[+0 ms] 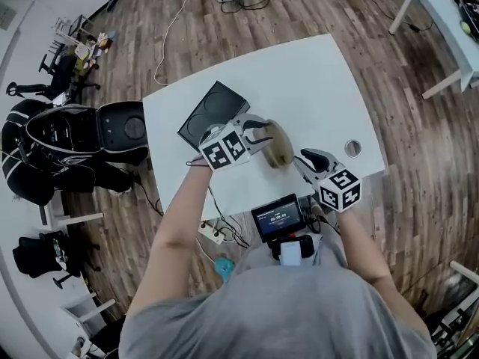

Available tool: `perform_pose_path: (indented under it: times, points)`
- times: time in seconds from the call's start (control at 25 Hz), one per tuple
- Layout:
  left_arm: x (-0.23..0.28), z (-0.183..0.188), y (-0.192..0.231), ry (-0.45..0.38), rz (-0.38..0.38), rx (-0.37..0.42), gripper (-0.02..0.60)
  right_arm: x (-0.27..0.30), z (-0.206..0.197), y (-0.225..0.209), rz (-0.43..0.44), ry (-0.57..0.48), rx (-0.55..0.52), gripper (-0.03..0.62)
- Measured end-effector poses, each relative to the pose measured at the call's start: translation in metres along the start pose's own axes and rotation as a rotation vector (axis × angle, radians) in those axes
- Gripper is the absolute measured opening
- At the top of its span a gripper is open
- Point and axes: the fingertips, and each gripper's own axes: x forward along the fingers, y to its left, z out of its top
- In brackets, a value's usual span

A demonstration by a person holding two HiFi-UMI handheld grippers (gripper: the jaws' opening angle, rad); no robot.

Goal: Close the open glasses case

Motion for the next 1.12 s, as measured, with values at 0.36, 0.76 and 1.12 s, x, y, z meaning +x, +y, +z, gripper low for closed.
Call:
perform_pose_path:
  times: [0.36,0.76,1.12]
  points:
    - [0.052,-0.046,0.024,0.283,-0.053,0.252,0.127,0.033,-0.040,-0.025,-0.066,0.133,0.091,0.087]
    - [0.087,-0.090,0.038,0.499,-0.105,0.439,0.127,0.052,-0.064,-0.029,-0.099,0.236,0.091,0.087]
    - [0.101,-0.086,0.048,0.491,-0.038,0.444,0.054,0.054,-0.068,-0.047,-0.152,0.324,0.016,0.073]
